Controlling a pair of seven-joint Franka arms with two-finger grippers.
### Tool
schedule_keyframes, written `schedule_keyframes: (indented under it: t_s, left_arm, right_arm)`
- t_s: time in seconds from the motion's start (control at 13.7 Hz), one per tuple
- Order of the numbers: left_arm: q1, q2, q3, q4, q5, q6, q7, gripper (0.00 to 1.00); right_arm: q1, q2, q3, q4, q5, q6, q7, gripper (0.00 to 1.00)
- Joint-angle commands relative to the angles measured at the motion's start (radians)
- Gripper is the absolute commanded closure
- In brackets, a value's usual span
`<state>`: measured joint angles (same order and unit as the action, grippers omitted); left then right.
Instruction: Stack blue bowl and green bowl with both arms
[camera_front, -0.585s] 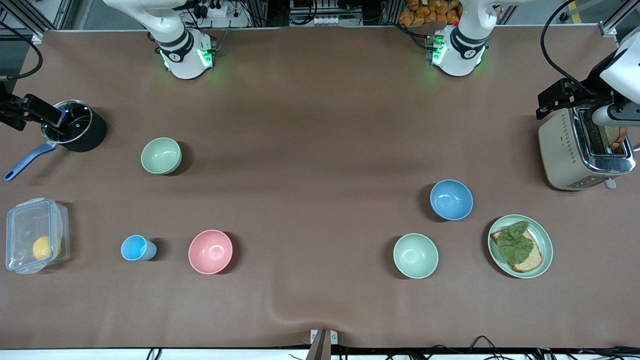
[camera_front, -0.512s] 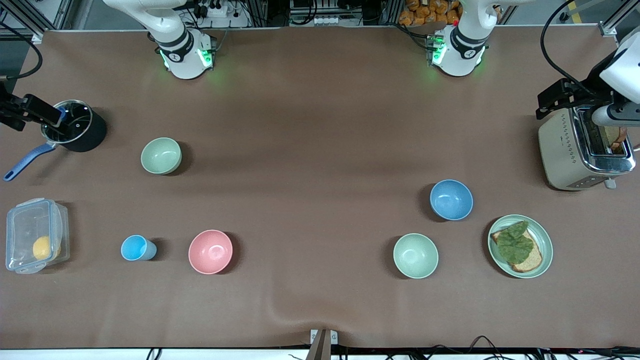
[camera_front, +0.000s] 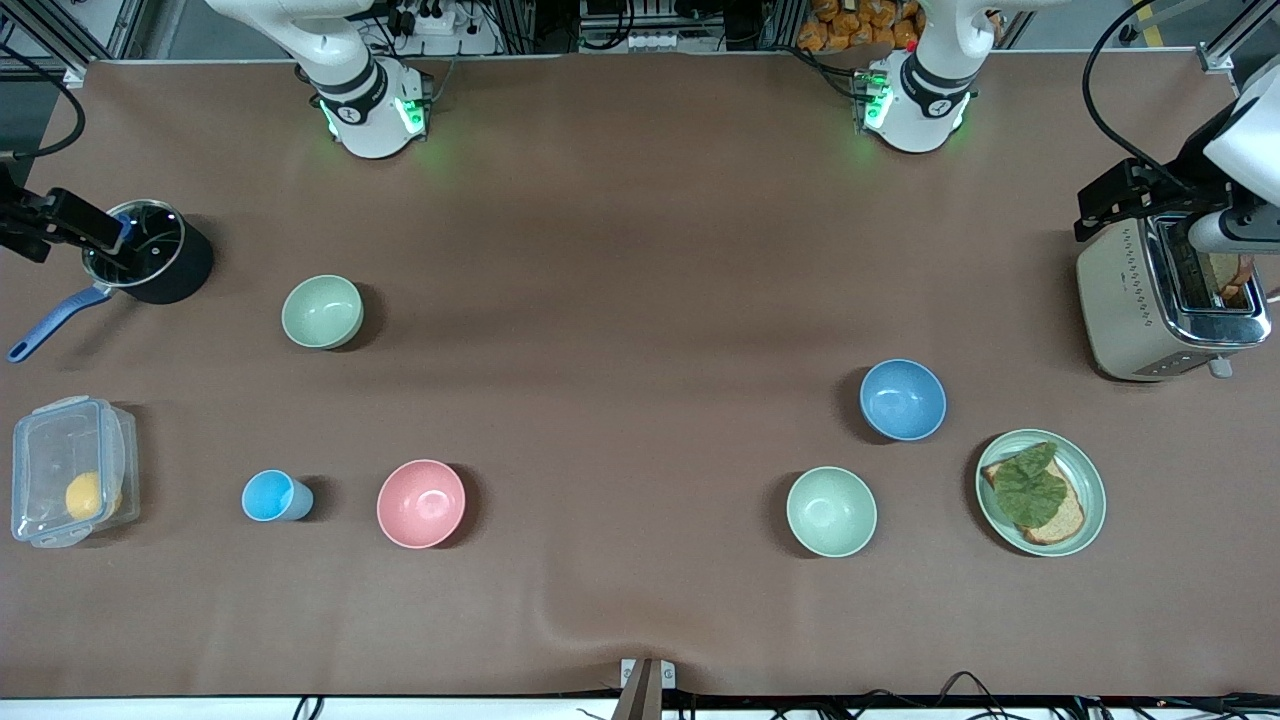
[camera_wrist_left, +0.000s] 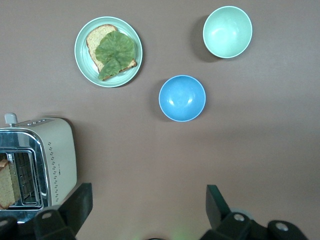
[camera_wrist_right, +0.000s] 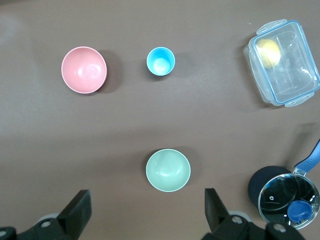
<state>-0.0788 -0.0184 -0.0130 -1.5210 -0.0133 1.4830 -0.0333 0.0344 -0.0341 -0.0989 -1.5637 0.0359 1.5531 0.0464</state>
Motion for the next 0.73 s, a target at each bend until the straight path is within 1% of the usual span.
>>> schedule_keyframes:
  t_s: [0.0,0.15,0.29,0.44,0.51,0.59,0.66]
  left_arm:
    - [0.002,-0.002,0.001,0.002,-0.022,0.014,-0.003,0.00]
    - [0.004,0.017,0.001,0.001,-0.020,0.042,-0.002,0.00]
    - [-0.002,0.084,0.004,0.011,-0.013,0.086,0.000,0.00]
    - [-0.001,0.103,0.002,0.028,-0.010,0.089,0.001,0.00]
    - [-0.002,0.110,0.001,0.027,-0.011,0.094,0.000,0.00]
    - [-0.003,0.144,0.001,0.030,-0.011,0.094,0.000,0.00]
    - [-0.001,0.150,0.002,0.033,-0.011,0.094,0.000,0.00]
  right_arm:
    - [0.007,-0.010,-0.004,-0.001,-0.011,0.001,-0.032,0.00]
    - [0.005,-0.010,-0.004,-0.001,-0.011,0.001,-0.075,0.00]
    - [0.005,-0.010,-0.005,-0.004,-0.011,-0.001,-0.069,0.00]
    - [0.004,-0.004,-0.005,-0.004,-0.011,-0.004,-0.077,0.00]
    - [0.001,0.015,-0.007,-0.004,-0.011,-0.005,-0.077,0.00]
    - [0.001,0.020,-0.007,-0.002,-0.013,-0.005,-0.077,0.00]
    - [0.001,0.022,-0.008,-0.006,-0.014,-0.005,-0.077,0.00]
